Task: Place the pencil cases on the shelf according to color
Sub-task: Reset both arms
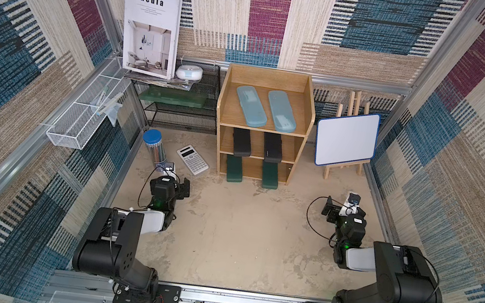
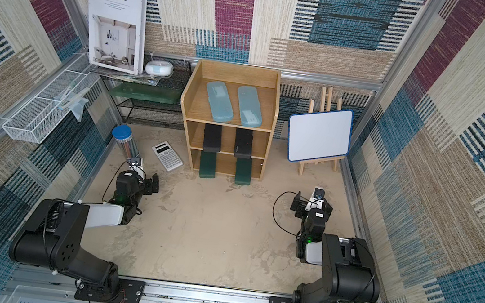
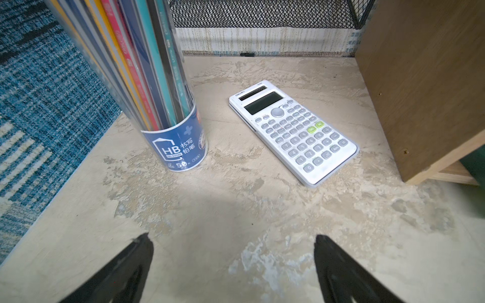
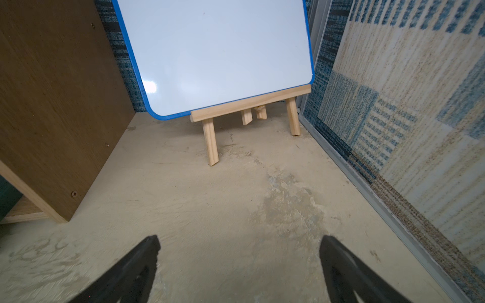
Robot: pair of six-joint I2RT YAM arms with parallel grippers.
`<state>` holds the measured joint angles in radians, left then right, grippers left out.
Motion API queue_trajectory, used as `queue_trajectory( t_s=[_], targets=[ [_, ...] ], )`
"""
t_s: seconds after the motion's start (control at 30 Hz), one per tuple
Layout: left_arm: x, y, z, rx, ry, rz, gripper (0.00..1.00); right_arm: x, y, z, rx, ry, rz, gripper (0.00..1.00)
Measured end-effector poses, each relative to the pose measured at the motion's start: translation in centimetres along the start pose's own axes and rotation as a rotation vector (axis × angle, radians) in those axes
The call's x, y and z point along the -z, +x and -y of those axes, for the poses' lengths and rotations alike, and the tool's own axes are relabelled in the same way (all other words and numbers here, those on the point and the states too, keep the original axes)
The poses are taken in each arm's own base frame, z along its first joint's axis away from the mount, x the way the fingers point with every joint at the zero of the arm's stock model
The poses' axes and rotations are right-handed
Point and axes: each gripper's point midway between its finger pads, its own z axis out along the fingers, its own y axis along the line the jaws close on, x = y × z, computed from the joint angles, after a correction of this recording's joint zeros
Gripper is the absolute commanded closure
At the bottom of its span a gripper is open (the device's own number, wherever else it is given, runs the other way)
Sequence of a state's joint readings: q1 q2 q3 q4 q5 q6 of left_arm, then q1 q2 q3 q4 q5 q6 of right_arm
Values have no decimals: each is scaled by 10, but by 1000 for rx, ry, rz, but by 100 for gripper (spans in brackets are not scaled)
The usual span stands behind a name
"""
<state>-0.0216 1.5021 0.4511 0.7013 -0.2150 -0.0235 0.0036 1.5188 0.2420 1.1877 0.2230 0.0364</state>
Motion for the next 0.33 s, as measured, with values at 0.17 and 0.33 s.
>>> queue_trajectory(
  t_s=[0.17, 0.33],
  targets=[
    [0, 0, 0, 0, 0, 0, 0, 0, 0, 0, 0, 0, 0, 0],
    [-1, 0, -1, 4, -2, -3, 0, 0, 0, 0, -1, 1, 0, 0]
  ],
)
